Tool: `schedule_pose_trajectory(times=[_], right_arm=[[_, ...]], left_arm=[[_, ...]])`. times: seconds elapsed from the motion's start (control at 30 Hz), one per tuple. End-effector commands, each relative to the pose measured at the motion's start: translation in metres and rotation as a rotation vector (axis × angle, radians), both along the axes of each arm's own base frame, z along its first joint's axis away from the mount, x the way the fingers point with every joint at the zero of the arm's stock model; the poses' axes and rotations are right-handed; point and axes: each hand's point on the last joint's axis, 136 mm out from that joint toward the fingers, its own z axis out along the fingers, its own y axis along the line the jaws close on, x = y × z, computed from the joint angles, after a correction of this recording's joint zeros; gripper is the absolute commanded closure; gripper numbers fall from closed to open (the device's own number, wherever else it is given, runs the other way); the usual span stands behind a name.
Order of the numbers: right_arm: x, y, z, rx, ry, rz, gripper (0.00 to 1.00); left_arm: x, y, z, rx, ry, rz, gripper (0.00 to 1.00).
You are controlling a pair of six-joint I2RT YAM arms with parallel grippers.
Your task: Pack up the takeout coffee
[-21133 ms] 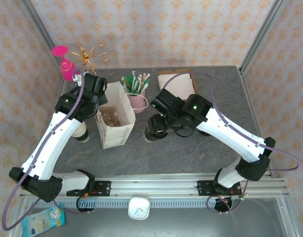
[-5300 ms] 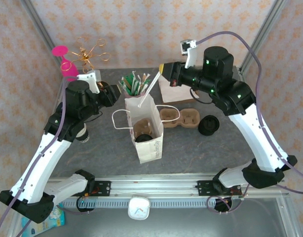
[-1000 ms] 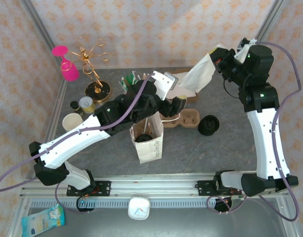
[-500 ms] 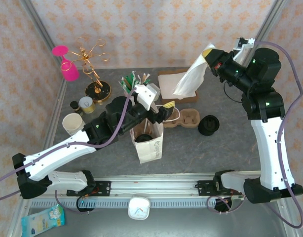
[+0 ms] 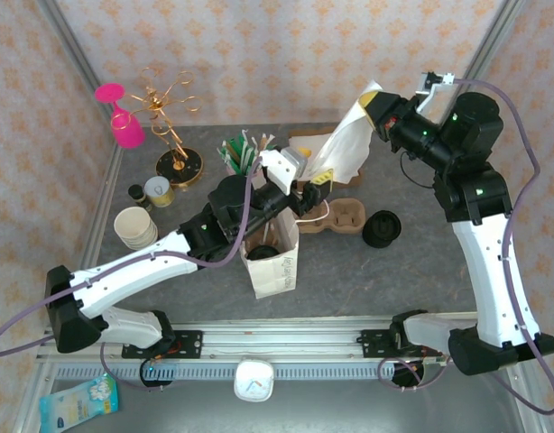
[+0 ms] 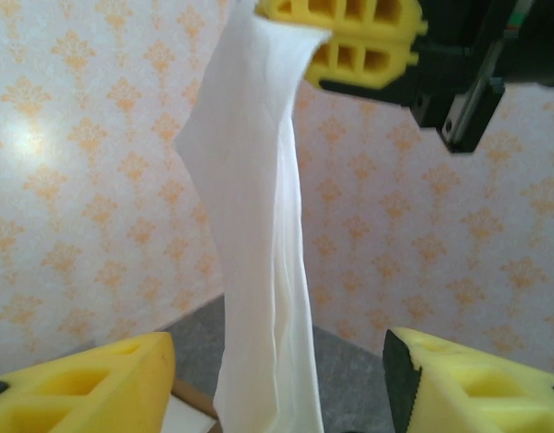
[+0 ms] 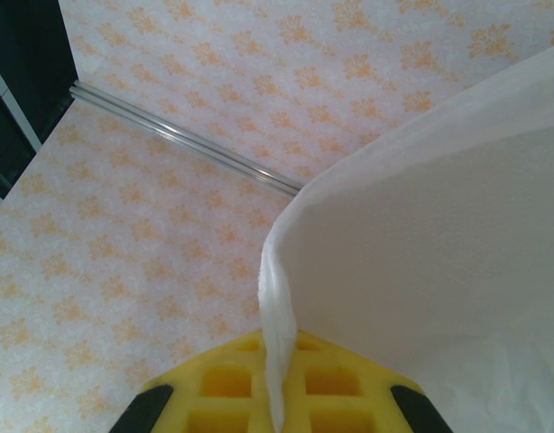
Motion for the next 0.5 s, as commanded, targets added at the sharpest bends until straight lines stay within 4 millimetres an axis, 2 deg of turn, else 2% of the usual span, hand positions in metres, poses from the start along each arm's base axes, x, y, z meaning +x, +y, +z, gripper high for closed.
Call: schedule_pose_trajectory(times=[0.0,0.13,0.23,0.33,0.43,0.47], right_arm=[[-0.018,0.002,0.025,0.038,-0.088,0.031,1.0],[-0.017,0.002,0.024,0.038,-0.087,0.031,1.0],[-0.016,0.002,0.022,0.036,-0.089,0.03,1.0],[-0.016,0.0,0.02,0.026,-0.093,0.015,1.0],[-0.016,-0.002,0.02,0.016,-0.104,0.005,1.0],[-0.017,-0.002,0.02,0.009,-0.111,0.002,0.94]], left_arm=[[0.001,-0.005,0.018,-0.077,-0.037,-0.023,0.44],[0.006,-0.007,0.019,-0.102,-0.026,-0.009,0.52],[0.012,-0.011,0.018,-0.09,-0.003,0.01,0.67],[0.017,-0.004,0.021,-0.1,0.007,0.051,0.73],[0.017,0.0,0.021,-0.078,-0.001,0.061,0.85],[0.019,0.003,0.022,-0.069,-0.004,0.073,0.92]])
